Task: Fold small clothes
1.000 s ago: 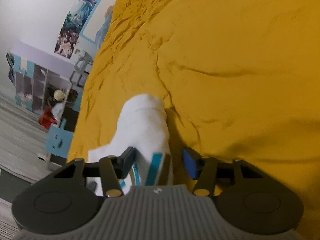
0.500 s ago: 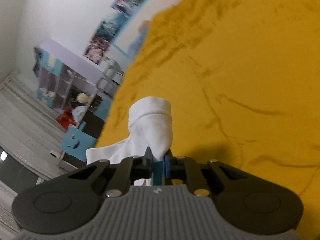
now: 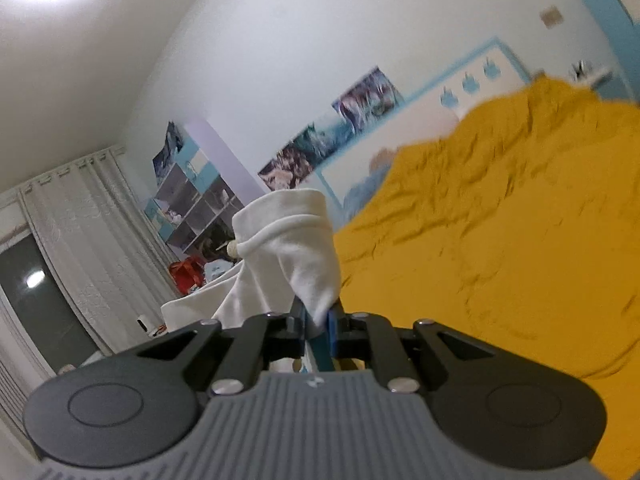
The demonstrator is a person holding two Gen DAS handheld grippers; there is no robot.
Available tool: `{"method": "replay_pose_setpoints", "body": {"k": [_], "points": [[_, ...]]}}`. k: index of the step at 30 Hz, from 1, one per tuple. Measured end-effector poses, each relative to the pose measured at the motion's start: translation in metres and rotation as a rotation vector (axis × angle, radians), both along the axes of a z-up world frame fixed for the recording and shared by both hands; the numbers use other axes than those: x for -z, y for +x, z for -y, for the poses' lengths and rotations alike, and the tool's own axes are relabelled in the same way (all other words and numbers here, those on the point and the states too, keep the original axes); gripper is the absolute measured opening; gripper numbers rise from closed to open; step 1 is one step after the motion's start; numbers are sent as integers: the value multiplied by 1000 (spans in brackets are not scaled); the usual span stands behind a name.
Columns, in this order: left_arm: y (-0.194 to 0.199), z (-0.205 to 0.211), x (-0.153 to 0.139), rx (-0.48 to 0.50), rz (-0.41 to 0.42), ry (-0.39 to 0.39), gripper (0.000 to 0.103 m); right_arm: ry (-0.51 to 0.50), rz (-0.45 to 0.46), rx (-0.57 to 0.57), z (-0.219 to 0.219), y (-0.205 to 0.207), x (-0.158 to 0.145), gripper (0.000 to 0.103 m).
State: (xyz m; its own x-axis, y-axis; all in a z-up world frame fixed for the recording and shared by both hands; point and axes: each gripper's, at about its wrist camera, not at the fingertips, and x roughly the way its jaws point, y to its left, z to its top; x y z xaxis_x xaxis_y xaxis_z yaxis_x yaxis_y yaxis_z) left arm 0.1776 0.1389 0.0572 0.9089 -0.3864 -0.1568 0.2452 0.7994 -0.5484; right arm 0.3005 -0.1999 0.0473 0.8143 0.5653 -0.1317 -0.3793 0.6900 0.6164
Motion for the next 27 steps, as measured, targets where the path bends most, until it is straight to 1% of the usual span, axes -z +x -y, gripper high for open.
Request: {"method": "replay_pose_setpoints", "body": {"k": [3, 7, 11, 13, 15, 17, 18, 22, 24, 27], "points": [[-18, 12, -2, 54, -1, -10, 21, -40, 15, 22, 23, -37, -19, 5], [-37, 24, 2, 128, -50, -17, 21, -83, -25, 36, 52, -80, -29, 5], [-43, 32, 14, 174, -97, 4, 21, -158, -69, 60, 71, -115, -29, 5], [-38, 34, 24, 180, -139, 5, 21, -166, -101, 60, 80, -122, -21, 5], [-31, 35, 36, 169, -199, 1, 21, -143, -156, 54, 85, -115, -7, 5], [-20, 34, 46, 166, -235, 7, 21, -138, -203, 41, 86, -105, 10, 5], [-12, 34, 50, 163, -252, 20, 21, -138, -228, 38, 87, -97, 19, 5], [29, 29, 77, 165, -339, 21, 21, -128, -303, 35, 88, -62, 53, 5], [49, 30, 87, 174, -381, 38, 21, -141, -322, 36, 84, -45, 63, 5], [76, 36, 104, 190, -446, 69, 21, -187, -354, 36, 77, -17, 78, 5]]}}
